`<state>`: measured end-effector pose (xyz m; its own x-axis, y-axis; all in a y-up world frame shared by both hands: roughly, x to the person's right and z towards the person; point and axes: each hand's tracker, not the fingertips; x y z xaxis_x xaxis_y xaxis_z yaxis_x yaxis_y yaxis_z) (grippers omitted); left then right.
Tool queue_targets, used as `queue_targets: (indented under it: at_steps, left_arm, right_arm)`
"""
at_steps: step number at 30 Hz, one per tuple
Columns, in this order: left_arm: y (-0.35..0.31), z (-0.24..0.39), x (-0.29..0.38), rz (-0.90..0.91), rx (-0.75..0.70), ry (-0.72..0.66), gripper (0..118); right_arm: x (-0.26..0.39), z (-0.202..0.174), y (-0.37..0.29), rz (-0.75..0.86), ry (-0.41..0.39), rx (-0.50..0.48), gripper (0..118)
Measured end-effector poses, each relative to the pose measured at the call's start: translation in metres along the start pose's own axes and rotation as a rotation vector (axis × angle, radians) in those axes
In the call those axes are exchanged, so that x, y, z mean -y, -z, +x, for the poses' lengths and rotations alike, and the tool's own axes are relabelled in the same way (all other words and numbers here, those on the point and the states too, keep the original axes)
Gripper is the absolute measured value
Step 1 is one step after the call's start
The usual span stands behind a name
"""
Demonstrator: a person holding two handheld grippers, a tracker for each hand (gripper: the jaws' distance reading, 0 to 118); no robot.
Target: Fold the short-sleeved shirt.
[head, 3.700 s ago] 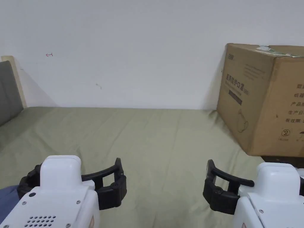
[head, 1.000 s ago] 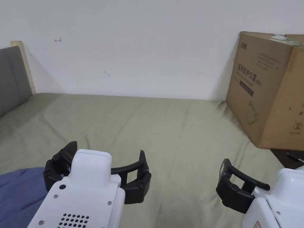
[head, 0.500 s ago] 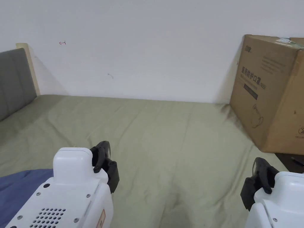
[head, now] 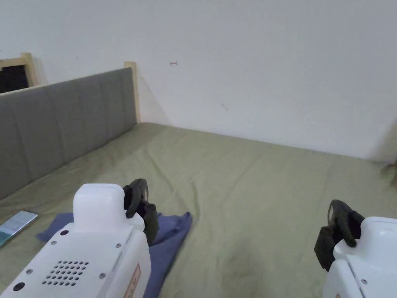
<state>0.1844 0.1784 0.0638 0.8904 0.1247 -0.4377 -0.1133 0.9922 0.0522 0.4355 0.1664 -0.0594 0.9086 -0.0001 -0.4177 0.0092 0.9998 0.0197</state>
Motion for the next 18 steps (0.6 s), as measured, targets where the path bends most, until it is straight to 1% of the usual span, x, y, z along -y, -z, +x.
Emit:
queue_targets:
  at_steps: [4,6,8,10,11,14,18]
  left_arm:
    - [-0.027,-0.043,-0.013,0.023,-0.151,0.013,0]
    - [-0.044,-0.062,-0.016,0.038,-0.225,-0.015,0]
    - [-0.055,-0.076,-0.018,0.028,-0.257,-0.048,0]
    - [-0.062,-0.083,-0.017,0.015,-0.281,-0.04,0]
    - [-0.064,-0.085,-0.015,0.01,-0.294,-0.028,0]
    - [-0.061,-0.088,-0.009,-0.028,-0.311,-0.003,0]
    - [-0.038,-0.093,0.006,-0.103,-0.291,-0.024,0]
  right_arm:
    - [0.002,-0.052,0.011,-0.019,0.014,-0.175,0]
    - [0.002,-0.077,0.013,-0.021,0.013,-0.243,0]
    - [0.003,-0.097,0.013,-0.026,0.018,-0.304,0]
    - [0.004,-0.115,0.012,-0.036,0.016,-0.368,0]
    - [0.006,-0.122,0.012,-0.037,0.006,-0.363,0]
    - [0.013,-0.135,0.012,-0.061,-0.011,-0.404,0]
    - [0.021,-0.137,0.019,-0.092,-0.025,-0.414,0]
